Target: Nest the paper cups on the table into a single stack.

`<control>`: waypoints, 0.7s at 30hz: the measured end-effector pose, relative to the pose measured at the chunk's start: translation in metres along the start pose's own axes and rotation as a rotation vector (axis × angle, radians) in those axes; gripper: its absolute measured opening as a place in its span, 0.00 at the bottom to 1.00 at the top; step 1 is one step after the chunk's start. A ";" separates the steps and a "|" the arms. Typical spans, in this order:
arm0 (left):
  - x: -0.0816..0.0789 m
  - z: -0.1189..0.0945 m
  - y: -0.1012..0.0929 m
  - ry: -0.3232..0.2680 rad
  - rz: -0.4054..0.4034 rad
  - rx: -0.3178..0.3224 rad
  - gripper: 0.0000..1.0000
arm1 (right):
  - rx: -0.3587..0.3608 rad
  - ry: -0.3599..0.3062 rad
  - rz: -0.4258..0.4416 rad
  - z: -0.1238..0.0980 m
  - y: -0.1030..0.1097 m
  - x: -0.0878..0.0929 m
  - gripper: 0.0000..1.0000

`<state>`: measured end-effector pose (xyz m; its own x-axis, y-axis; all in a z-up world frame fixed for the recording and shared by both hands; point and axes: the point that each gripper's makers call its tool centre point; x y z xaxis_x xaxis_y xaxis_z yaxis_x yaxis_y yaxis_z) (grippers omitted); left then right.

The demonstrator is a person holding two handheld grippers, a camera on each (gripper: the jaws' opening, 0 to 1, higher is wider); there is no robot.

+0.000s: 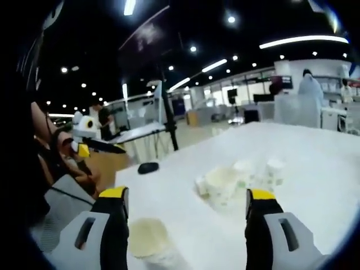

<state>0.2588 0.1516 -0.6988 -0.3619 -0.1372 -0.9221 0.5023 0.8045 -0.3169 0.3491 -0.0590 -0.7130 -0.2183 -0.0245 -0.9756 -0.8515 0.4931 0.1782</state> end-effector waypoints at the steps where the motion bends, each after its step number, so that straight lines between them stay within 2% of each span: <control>1: 0.000 0.000 0.000 0.001 -0.001 -0.001 0.95 | 0.002 0.000 0.007 0.001 -0.002 0.000 0.88; 12: 0.001 -0.003 0.002 -0.001 -0.005 -0.008 0.95 | 0.026 -0.010 0.015 0.012 -0.016 -0.003 1.00; 21: 0.000 -0.003 0.003 -0.004 -0.004 -0.009 0.95 | 0.017 -0.009 0.007 0.018 -0.019 -0.002 1.00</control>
<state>0.2577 0.1555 -0.6988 -0.3604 -0.1425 -0.9219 0.4937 0.8094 -0.3181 0.3740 -0.0530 -0.7164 -0.2200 -0.0135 -0.9754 -0.8416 0.5082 0.1828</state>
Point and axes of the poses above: the point that each gripper's makers call its tool centre point, and the gripper's own axes: z roughly forward along the fingers, y roughly to its left, x roughly out of its underside, and after that the axes turned 6 degrees about -y, right-handed
